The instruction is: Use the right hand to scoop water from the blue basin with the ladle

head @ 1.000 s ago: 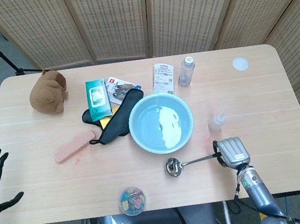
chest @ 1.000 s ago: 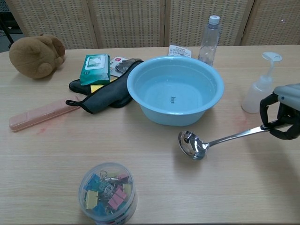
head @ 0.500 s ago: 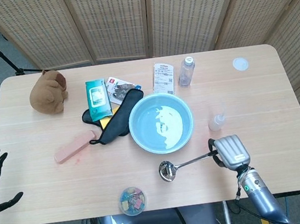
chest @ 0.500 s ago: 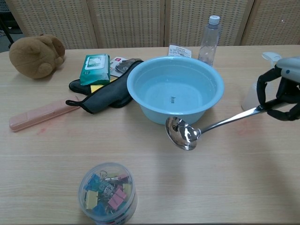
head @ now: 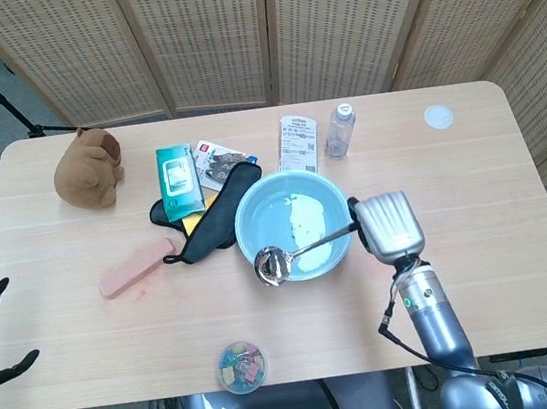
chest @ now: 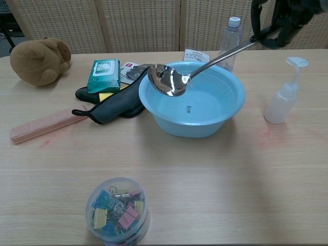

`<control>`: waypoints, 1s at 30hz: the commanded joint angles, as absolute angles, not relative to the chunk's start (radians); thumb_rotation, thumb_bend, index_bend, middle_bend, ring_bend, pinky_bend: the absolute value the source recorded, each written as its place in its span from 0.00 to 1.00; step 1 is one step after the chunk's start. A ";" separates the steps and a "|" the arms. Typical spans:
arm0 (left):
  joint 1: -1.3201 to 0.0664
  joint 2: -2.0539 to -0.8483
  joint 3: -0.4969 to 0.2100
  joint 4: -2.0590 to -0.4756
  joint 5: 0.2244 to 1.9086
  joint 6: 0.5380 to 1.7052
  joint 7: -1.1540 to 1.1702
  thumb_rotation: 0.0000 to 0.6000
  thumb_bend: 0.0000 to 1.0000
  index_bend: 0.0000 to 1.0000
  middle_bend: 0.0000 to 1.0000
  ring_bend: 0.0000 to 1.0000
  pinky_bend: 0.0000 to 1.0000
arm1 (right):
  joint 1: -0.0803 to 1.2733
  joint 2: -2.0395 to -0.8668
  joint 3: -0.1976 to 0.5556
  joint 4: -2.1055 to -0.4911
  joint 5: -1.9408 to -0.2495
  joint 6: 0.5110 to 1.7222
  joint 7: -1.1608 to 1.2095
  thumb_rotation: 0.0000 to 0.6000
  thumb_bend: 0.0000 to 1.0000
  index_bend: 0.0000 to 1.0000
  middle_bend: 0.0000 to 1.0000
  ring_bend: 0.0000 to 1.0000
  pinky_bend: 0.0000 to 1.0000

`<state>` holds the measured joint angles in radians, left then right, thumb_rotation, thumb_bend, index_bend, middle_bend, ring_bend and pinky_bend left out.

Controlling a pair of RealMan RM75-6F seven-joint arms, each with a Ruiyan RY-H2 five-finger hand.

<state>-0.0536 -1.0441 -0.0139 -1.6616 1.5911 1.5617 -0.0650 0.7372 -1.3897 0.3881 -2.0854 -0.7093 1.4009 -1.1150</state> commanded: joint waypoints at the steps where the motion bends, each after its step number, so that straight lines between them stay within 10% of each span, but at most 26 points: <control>1: -0.055 -1.043 -0.016 -1.661 1.589 1.560 -0.068 1.00 0.00 0.00 0.00 0.00 0.00 | 0.823 -1.434 0.441 -2.024 -0.641 1.459 -1.194 1.00 1.00 0.86 0.94 0.87 1.00; 30: -0.074 -1.046 -0.034 -1.655 1.529 1.509 -0.075 1.00 0.00 0.00 0.00 0.00 0.00 | 0.964 -1.822 0.310 -1.268 -0.767 1.523 -1.196 1.00 1.00 0.87 0.95 0.88 1.00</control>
<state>-0.0744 -1.0465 -0.0327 -1.6554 1.5312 1.5094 -0.0727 0.9552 -1.7890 0.3238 -1.3096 -0.7519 1.5316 -1.1967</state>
